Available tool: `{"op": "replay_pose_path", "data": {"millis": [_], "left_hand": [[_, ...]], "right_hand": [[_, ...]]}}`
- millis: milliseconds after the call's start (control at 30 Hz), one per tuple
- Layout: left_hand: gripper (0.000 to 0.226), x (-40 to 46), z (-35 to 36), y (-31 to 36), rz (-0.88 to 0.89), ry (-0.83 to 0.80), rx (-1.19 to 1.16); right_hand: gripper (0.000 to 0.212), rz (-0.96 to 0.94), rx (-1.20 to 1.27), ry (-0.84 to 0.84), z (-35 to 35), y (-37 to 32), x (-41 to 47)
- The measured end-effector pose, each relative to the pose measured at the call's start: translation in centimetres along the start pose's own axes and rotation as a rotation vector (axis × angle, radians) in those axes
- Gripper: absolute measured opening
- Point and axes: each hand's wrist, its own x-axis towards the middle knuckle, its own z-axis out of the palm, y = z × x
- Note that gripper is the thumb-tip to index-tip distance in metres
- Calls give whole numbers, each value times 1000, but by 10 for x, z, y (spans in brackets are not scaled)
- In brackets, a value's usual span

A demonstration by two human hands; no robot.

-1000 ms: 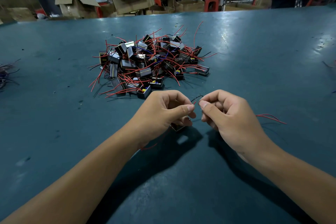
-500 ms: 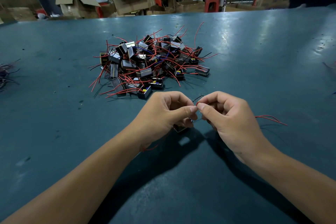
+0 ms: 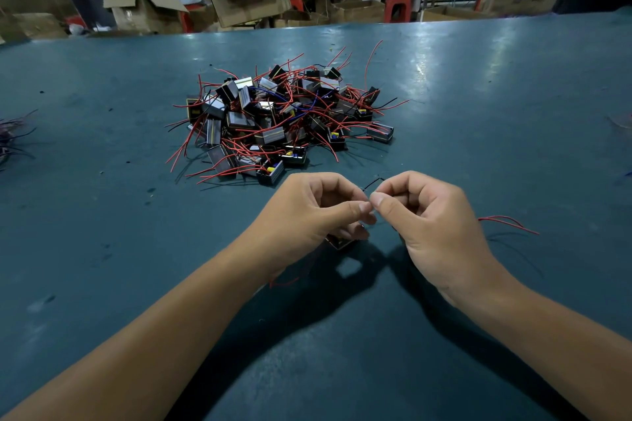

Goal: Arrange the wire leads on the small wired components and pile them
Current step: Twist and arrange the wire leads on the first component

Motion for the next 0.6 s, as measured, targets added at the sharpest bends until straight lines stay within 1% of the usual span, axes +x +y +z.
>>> {"op": "replay_pose_path", "data": {"millis": [67, 167, 267, 333, 433, 500, 600], "left_hand": [[14, 0, -5, 2, 62, 34, 66], [11, -1, -10, 7, 244, 75, 398], [11, -2, -6, 11, 376, 90, 644], [13, -2, -5, 15, 400, 93, 694], [15, -4, -6, 20, 368, 55, 718], [17, -5, -5, 22, 339, 26, 735], [19, -6, -4, 24, 337, 24, 756]], "right_hand": [[11, -20, -59, -11, -1, 1, 0], [12, -41, -107, -30, -2, 3, 1], [11, -62, -117, -66, -3, 3, -1], [8, -92, -151, -82, -3, 4, -1], [3, -149, -238, -106, -3, 3, -2], [6, -183, -279, -128, -4, 2, -3], [7, -209, -324, -160, -4, 0, -4]]}}
